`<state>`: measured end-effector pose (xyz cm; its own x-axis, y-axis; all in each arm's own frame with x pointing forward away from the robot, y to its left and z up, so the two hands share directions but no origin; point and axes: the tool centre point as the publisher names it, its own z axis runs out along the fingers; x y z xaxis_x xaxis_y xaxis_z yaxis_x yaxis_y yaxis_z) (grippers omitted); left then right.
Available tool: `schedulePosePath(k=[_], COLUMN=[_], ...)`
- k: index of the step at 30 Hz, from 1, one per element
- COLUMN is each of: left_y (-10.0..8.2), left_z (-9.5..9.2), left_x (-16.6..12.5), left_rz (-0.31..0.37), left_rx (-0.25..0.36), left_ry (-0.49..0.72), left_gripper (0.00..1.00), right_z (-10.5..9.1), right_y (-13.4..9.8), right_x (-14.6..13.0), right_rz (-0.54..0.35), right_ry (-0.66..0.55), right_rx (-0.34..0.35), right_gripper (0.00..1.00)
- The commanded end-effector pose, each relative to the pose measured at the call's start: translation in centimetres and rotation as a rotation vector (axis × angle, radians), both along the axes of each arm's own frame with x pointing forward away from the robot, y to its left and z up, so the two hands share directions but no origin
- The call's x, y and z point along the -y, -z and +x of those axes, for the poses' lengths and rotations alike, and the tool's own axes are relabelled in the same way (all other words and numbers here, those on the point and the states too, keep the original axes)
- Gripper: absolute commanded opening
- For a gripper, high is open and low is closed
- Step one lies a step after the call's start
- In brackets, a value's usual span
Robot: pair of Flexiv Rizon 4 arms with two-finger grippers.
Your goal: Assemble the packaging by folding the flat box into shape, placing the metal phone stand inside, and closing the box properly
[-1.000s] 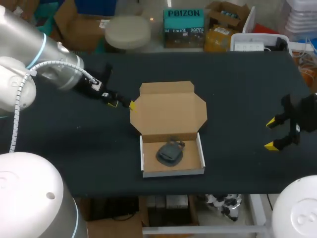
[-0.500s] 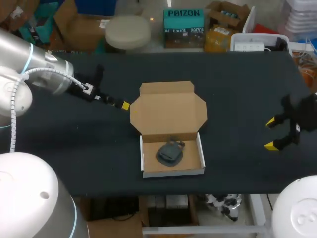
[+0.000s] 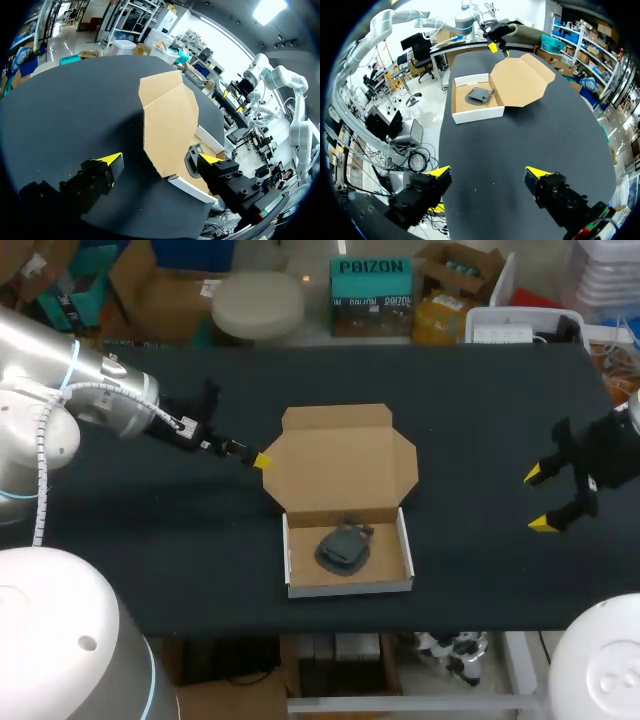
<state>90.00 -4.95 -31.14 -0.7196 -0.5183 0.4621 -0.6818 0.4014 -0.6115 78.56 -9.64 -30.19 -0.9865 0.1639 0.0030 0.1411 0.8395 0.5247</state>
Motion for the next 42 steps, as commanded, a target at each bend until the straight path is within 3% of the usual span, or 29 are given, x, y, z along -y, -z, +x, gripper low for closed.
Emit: schedulePosePath(k=[1, 6, 15, 21, 24, 30, 32, 42], left_y=[0.9, 1.5, 2.3, 2.6, 2.7, 3.1, 3.1, 2.9], left_z=[0.8, 0.9, 1.0, 1.1, 0.9, 0.7, 0.6, -0.7], left_x=[0.5, 1.1, 2.4, 3.5, 4.1, 4.7, 4.9, 5.6], left_rz=[-0.029, -0.084, -0.127, -0.149, -0.153, -0.161, -0.165, -0.172], left_rx=[-0.010, -0.007, 0.016, 0.018, 0.028, 0.036, 0.042, 0.078], left_ry=[0.031, 0.071, 0.121, 0.163, 0.176, 0.205, 0.212, 0.252], left_gripper=[1.00, 1.00, 0.96, 0.85, 0.69, 0.61, 0.48, 0.37], right_z=[0.9, 1.9, 3.4, 4.9, 5.4, 6.1, 6.3, 6.7], right_y=[-0.7, -1.5, -2.3, -2.9, -3.1, -3.6, -3.8, -4.6], right_x=[-0.7, -1.0, -1.9, -2.8, -3.3, -4.3, -4.5, -5.3], right_rz=[-0.021, -0.025, -0.052, -0.075, -0.088, -0.107, -0.112, -0.134], right_ry=[-0.019, -0.035, -0.075, -0.088, -0.094, -0.108, -0.110, -0.116], right_rx=[-0.008, 0.001, 0.004, 0.008, 0.010, 0.016, 0.019, 0.040], right_gripper=[1.00, 1.00, 1.00, 1.00, 1.00, 1.00, 1.00, 1.00])
